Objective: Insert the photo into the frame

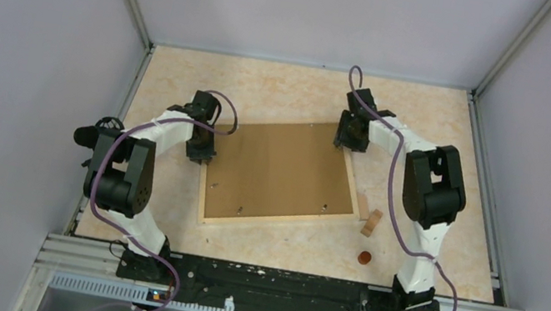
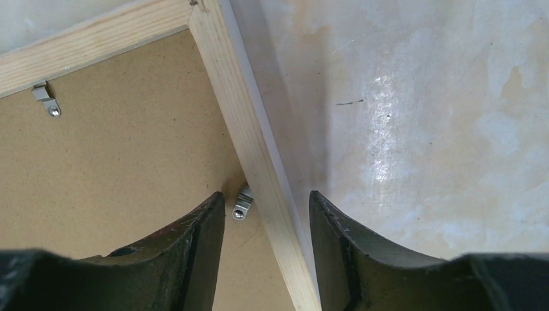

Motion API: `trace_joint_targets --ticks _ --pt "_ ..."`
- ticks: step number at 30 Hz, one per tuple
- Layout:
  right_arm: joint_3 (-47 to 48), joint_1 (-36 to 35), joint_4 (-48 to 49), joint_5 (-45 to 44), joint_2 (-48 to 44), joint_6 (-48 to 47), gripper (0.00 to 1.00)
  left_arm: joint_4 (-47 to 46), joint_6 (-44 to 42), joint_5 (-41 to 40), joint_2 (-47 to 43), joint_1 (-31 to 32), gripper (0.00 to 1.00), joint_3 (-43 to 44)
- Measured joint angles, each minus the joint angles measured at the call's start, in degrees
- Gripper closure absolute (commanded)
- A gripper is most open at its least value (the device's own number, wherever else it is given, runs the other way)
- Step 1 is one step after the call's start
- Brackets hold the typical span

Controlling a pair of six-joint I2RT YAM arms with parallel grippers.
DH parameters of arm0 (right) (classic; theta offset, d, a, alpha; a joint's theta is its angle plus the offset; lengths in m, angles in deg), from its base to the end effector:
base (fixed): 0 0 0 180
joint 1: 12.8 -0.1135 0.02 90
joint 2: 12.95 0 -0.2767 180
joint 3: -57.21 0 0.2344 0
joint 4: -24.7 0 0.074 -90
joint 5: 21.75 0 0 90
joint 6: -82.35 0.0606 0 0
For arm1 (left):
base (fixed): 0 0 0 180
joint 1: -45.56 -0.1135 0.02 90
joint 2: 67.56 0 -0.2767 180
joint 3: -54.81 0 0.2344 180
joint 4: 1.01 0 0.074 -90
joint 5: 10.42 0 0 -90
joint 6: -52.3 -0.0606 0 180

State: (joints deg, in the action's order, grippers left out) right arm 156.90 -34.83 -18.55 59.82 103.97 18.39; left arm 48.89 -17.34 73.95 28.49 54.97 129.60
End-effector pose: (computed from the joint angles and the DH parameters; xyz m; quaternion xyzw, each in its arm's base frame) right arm 0.4067 0.1550 0.1742 0.0525 0.9631 0.0386 0.2610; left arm 0.3078 -0.0450 0.1766 -0.1020 0.9801 0.0048 0.1704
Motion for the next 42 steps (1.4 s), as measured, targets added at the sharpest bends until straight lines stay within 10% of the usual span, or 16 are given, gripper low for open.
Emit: trace_joint_targets --ticks 10,16,28,42 --pt "4.68 -0.22 -5.77 -1.6 2.08 -0.79 0.99 -0.09 0.0 0.11 -0.04 -0.07 0.93 -0.09" --pt "5.68 -0.39 -7.13 -1.95 2.47 -2.4 1.0 -0.11 -0.02 0.22 -0.04 -0.11 0.93 -0.09" --pt "4.72 0.5 -5.88 4.17 2.1 -2.43 0.13 -0.31 -0.09 0.26 -0.24 -0.11 0.83 -0.28" --pt "4.9 2.93 4.87 20.0 4.09 -3.82 0.11 -2.29 2.58 5.73 -6.67 -0.74 0.78 -7.76"
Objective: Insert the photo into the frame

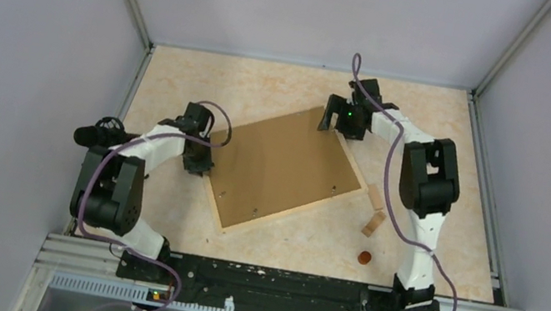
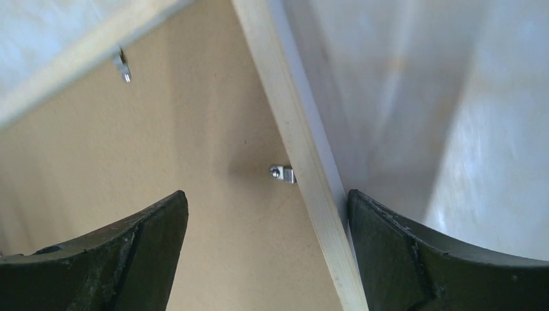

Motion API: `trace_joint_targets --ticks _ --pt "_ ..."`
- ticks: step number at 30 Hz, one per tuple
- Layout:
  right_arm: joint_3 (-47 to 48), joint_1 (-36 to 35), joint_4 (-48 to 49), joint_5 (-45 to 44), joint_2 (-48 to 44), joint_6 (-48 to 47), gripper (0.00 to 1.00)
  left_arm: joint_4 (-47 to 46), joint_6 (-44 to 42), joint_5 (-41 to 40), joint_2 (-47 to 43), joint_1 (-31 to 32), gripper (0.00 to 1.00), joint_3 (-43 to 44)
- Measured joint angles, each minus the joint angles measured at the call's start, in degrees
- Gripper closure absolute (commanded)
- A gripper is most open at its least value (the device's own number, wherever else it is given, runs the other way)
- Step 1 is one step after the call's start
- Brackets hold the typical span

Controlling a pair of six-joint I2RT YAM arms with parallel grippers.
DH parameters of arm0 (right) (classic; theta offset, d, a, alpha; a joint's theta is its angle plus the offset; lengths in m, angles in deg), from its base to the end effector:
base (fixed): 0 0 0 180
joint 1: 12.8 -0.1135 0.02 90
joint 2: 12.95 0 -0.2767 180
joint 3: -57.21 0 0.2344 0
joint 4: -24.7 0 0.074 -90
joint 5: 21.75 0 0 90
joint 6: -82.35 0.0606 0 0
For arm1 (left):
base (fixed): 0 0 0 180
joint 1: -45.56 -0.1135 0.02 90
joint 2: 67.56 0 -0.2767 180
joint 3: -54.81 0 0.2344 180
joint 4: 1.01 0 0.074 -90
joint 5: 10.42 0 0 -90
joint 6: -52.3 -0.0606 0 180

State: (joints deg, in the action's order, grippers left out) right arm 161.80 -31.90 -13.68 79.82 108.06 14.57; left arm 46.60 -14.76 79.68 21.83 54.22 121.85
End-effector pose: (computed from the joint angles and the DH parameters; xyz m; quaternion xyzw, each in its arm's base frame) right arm 0.4347 0.1634 0.1754 -0.0046 0.9488 0.1960 0.2476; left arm 0.2768 -0.0423 0.1746 -0.1222 0.9771 -0.0482 0.1672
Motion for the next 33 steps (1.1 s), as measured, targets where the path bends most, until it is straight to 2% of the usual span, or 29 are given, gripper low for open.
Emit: trace_joint_targets --ticks 5,9,12,15,17,20,24,28,31,33 --pt "12.83 0.02 5.84 2.8 9.86 2.91 0.1 0.61 5.81 3.41 -5.81 3.56 0.74 -5.6" --pt "29.75 -0.33 3.26 5.57 20.09 5.09 0.05 1.95 9.09 8.26 -12.02 8.46 0.65 -9.46" --pt "45.03 -1.66 -5.51 4.87 26.6 4.5 0.01 4.26 10.34 11.37 -17.86 10.54 0.38 -11.67" --pt "47.84 -3.34 -13.66 -0.52 24.65 2.51 0.01 5.55 10.75 12.28 -25.27 10.51 0.14 -11.89" --pt "42.53 -4.28 -16.57 -6.32 18.73 1.44 0.01 5.38 10.32 12.28 -29.57 10.47 0.03 -11.39" --pt "25.14 -5.57 -19.45 -14.67 3.65 1.95 0.01 3.8 9.16 11.23 -33.73 10.47 0.02 -9.53" --pt "2.38 -5.46 -18.82 -21.31 -16.37 10.73 0.02 -1.9 6.67 9.07 -33.48 10.47 0.02 -6.12" --pt "-16.39 -4.94 -16.04 -21.64 -29.4 22.34 0.03 -7.21 4.79 7.76 -26.23 10.47 0.01 0.0" --pt "-27.04 -4.9 -12.76 -21.35 -32.52 29.73 0.06 -10.08 4.37 7.54 -16.92 10.47 0.02 6.88" --pt "-30.82 -4.9 -11.21 -20.98 -32.37 32.52 0.09 -9.97 4.35 7.58 -10.54 10.47 0.02 11.91"
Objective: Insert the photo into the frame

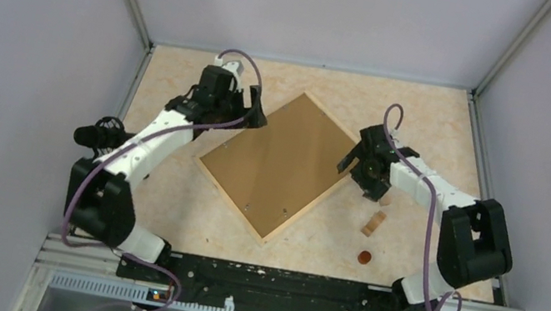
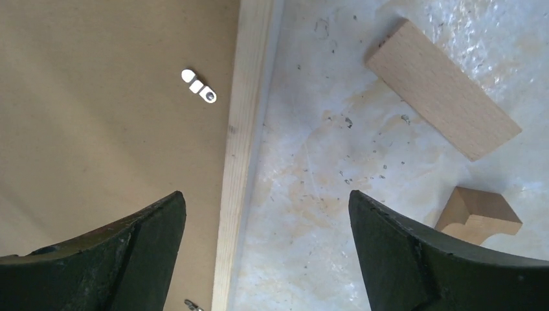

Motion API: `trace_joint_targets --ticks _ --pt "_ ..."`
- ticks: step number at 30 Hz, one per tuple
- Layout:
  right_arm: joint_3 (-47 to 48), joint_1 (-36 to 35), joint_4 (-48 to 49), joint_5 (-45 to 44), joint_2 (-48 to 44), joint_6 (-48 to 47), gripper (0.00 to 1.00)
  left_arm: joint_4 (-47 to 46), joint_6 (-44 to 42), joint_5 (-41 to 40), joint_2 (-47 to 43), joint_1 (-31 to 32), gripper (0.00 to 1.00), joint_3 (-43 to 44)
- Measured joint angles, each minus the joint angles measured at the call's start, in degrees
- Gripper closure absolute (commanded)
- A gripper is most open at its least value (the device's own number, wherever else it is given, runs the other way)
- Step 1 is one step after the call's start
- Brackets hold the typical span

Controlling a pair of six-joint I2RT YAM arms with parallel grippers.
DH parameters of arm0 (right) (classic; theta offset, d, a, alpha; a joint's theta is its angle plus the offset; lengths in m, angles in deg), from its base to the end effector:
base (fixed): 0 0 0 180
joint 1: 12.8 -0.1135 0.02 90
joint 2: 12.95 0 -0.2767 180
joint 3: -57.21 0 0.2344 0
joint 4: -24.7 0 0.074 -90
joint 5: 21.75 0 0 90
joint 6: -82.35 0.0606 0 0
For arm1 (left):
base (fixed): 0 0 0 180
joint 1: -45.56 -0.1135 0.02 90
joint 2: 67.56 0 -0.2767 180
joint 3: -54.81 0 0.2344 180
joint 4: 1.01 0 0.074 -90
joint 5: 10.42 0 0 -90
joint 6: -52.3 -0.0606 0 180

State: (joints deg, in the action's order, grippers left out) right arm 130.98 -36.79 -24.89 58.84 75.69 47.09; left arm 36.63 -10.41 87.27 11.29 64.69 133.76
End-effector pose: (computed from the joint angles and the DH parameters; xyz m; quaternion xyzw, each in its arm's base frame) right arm 0.2760 0.1120 0.2093 0.2752 0.9324 0.0779 0.2211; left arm 0.2876 -0.1083 0.3037 -0.0341 0.8948 -0.2291 0.3816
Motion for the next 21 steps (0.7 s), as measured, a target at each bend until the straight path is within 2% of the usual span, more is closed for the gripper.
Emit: trace_joint_targets --ticks 2,5,8,11,14,17,21 --pt "-2.1 0.0 1.42 0.7 0.59 1.97 0.13 1.46 -0.24 0.07 6.36 0.0 0.02 5.44" --pt "-2.32 0.0 4.74 2.05 2.91 2.97 0.29 4.94 -0.87 -1.2 16.0 -0.15 0.02 14.03" --pt "-2.54 0.0 7.82 3.45 5.31 3.3 0.35 7.69 -1.84 -2.62 22.95 -0.79 0.02 19.43" --pt "-3.34 0.0 9.42 3.74 6.62 2.97 0.53 9.35 -1.9 -1.55 28.17 -3.17 0.03 22.51" --pt "-3.43 0.0 10.62 3.13 7.28 1.75 0.62 10.03 -1.81 -0.61 31.39 -6.8 0.03 22.88" --pt "-2.75 0.07 11.43 2.91 8.28 -0.02 0.81 9.94 -1.9 -0.98 31.89 -9.49 0.03 21.16" --pt "0.2 0.68 11.1 3.32 10.47 -3.65 1.0 8.83 -1.9 -0.83 31.67 -9.66 0.07 17.75"
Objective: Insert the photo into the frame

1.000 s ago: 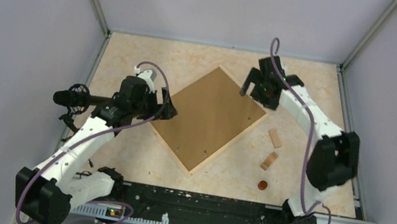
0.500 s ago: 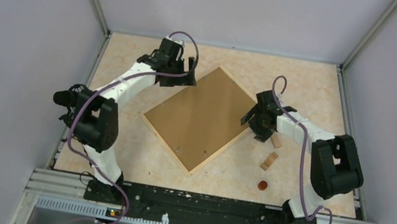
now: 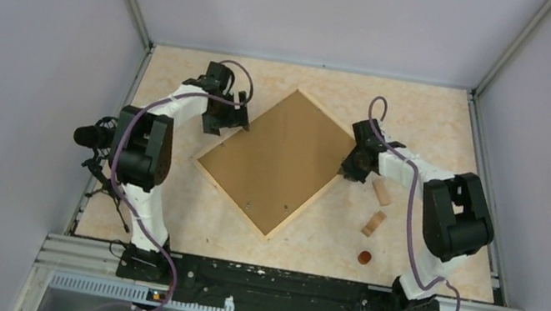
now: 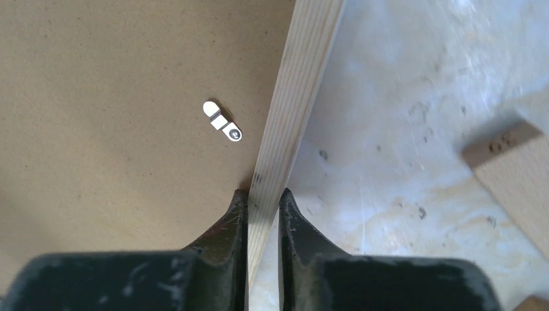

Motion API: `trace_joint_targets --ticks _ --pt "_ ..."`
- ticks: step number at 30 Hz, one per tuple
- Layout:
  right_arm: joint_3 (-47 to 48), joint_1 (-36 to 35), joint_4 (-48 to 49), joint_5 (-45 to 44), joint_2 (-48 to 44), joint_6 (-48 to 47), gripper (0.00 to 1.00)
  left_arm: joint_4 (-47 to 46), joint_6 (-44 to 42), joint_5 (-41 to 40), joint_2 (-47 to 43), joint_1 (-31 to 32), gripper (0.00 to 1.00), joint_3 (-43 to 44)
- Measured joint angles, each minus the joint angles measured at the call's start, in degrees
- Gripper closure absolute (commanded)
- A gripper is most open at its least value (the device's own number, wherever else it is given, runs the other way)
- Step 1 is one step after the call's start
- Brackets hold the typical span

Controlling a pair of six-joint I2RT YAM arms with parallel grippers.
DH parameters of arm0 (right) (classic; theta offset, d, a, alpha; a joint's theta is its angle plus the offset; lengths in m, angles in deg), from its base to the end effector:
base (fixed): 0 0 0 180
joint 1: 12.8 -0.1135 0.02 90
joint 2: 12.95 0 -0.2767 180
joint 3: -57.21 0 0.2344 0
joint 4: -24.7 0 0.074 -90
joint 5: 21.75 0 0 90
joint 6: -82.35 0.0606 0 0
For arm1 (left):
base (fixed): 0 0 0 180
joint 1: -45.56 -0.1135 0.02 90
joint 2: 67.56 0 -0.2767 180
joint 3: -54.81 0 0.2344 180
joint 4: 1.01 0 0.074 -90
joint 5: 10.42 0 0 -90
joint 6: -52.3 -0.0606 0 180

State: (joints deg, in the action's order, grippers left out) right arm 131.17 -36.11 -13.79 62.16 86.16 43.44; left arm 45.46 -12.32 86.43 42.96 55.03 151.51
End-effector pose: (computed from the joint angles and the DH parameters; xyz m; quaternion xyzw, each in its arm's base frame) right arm 0.3108 0.1269 0.1668 0.2452 0.9409 0.0965 0.2126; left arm 0.4043 -0.0748 0.2001 -0.1184 0.9577 -0.1317 0.2269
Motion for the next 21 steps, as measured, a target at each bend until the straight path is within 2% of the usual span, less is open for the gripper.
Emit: trace_joint_targets --ticks 8,13,17,20,21 --pt "4.79 2.97 1.9 1.18 3.76 -13.11 1.0 1.16 -0.15 -1.07 -0.15 0.81 0.18 -1.73" --pt "8.83 6.05 3.34 6.32 7.3 -23.06 1.0 1.64 0.07 -1.14 -5.07 0.76 0.23 -9.77" --pt "13.05 7.17 4.85 10.4 10.86 -29.11 1.0 2.62 -0.2 -0.9 -10.01 0.76 0.34 -13.92" --pt "15.63 7.21 5.29 12.96 12.94 -31.69 0.79 2.47 -1.42 -0.92 -11.32 0.76 0.41 -14.6" --pt "16.22 7.19 5.27 13.44 13.38 -32.11 0.69 2.21 -1.62 -0.94 -11.3 0.76 0.44 -14.67"
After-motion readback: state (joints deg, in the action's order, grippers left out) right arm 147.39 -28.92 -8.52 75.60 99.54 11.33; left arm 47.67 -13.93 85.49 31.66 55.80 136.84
